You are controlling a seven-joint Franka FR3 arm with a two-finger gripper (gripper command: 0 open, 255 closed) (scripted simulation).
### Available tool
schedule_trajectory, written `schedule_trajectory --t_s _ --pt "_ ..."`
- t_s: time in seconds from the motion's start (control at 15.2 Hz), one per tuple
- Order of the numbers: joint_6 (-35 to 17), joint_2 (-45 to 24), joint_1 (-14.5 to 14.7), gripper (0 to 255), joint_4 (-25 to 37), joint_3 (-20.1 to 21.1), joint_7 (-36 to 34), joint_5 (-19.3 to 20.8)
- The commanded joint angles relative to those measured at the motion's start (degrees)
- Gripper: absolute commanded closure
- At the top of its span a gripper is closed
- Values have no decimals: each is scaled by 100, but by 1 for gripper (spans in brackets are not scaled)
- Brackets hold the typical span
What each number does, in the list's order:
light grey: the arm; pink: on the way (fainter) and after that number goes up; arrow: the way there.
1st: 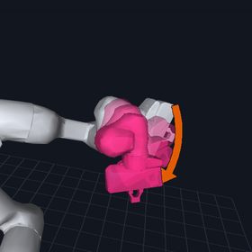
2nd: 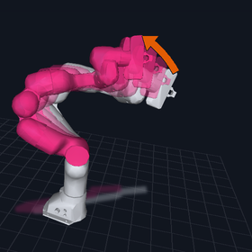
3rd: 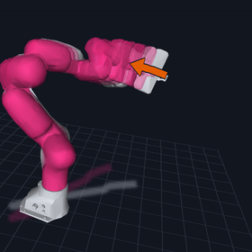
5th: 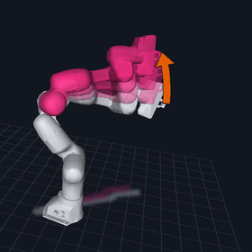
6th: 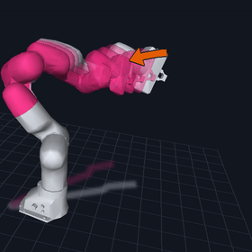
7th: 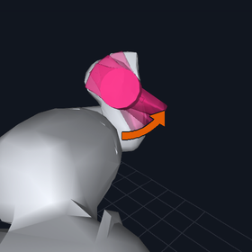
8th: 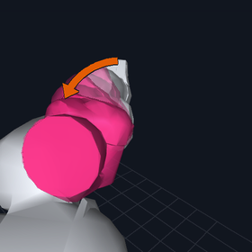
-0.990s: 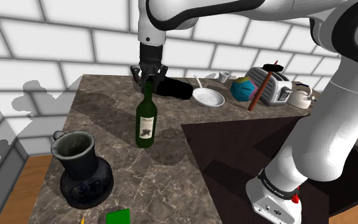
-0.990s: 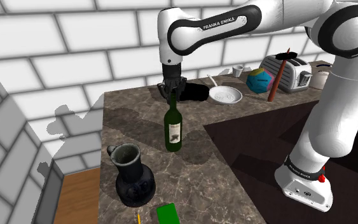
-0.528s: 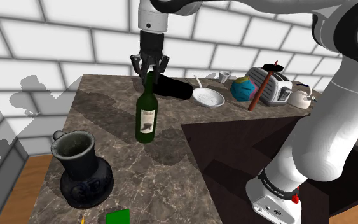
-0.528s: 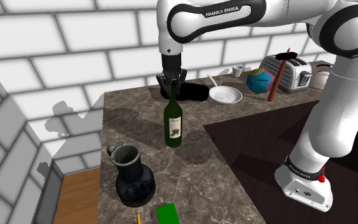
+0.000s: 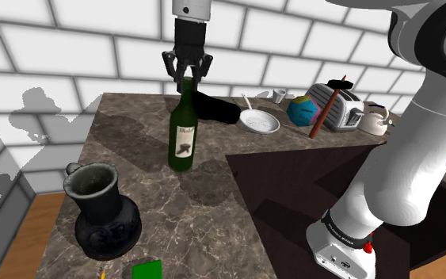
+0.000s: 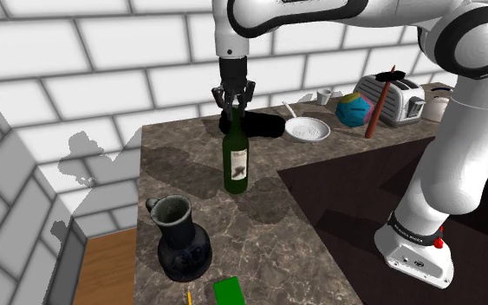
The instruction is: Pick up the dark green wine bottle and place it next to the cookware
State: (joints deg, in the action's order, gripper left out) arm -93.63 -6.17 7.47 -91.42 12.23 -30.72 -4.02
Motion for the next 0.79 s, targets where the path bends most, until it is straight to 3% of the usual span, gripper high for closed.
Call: schedule_trajectory --t_s 0.0,0.33,0.73 --pt "170 -16 -3 255 186 -2 -7 4" --pt "561 -91 6 255 652 3 -47 19" --pt "516 418 -448 255 40 -365 777 -41"
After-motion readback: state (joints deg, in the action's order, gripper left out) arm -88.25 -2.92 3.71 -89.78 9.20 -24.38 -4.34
